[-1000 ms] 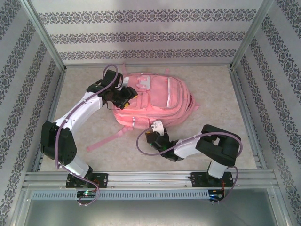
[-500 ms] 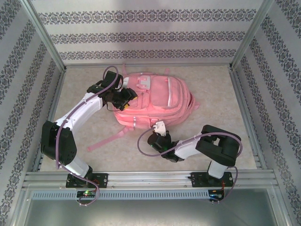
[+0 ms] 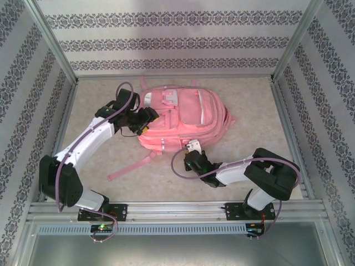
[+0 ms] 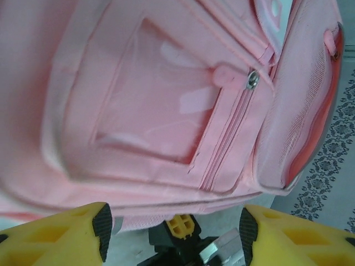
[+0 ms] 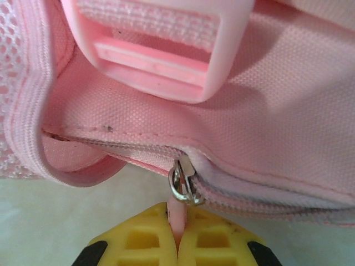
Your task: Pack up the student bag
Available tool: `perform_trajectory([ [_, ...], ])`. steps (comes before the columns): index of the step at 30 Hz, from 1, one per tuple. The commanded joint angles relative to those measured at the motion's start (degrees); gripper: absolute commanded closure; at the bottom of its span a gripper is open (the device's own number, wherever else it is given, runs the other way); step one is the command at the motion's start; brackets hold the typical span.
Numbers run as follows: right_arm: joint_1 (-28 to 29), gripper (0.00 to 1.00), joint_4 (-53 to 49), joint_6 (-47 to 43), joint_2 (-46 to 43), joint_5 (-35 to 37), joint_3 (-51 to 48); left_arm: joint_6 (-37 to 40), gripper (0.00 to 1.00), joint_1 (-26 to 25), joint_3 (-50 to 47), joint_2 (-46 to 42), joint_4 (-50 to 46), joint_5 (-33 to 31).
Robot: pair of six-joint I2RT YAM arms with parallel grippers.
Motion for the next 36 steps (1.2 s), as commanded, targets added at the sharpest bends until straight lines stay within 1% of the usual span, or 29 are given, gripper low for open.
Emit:
perform_trajectory([
  [1, -0.43, 1.00, 0.21, -2.52, -1.85, -5.59, 0.78, -3.99, 0.34, -0.15, -5.04, -6.42, -3.04, -0.52],
  [5, -1.04, 1.00, -0.75, -1.57, -2.38, -7.46, 1.36, -9.00, 0.34, -1.25, -13.41, -12.21, -1.03, -1.50],
  [9, -1.41, 1.00, -0.84, 0.24, -2.88, -8.94, 1.43, -14.03, 0.36, -2.01, -20.14, -14.22, 4.53, -1.93],
  [16, -1.50, 1.00, -0.39, 2.08, -2.61, -9.42, 1.44, -17.40, 0.47, -4.15, -23.73, -10.62, 13.09, -3.01],
  [19, -1.50, 1.00, 0.12, 2.81, -2.81, -9.39, 1.05, -17.88, 0.47, -4.21, -24.05, -7.99, 16.44, -3.41],
  [22, -1.50, 1.00, 0.22, 3.48, -3.33, -8.69, 0.37, -16.59, 0.48, -4.17, -23.17, -5.17, 18.18, -4.22],
  [23, -1.50, 1.00, 0.27, 3.61, -3.50, -8.46, -0.02, -16.15, 0.50, -4.20, -22.90, -4.01, 18.39, -4.50],
  [26, -1.50, 1.00, -0.46, 3.40, -4.48, -7.60, -0.59, -15.61, 0.63, -4.20, -22.71, -1.57, 19.47, -4.41],
  [28, -1.51, 1.00, -2.01, 2.77, -5.27, -6.81, -0.70, -14.20, 0.75, -4.06, -22.42, -1.23, 17.34, -6.18],
  [29, -1.56, 1.00, -3.14, 2.36, -5.68, -6.41, -0.65, -13.57, 0.79, -3.69, -22.07, -1.46, 15.17, -7.84],
  [31, -1.85, 1.00, -4.09, 1.72, -6.30, -6.29, -0.95, -12.26, 0.88, -2.69, -22.07, -2.24, 13.80, -9.80],
  [33, -2.61, 1.00, -6.27, 0.81, -6.43, -6.55, -0.90, -11.00, 0.94, -1.49, -21.69, -2.96, 12.42, -11.51],
  [36, -3.59, 1.00, -8.99, -1.35, -6.20, -7.00, -0.31, -8.20, 1.00, -0.32, -19.56, -2.67, 10.34, -12.83],
])
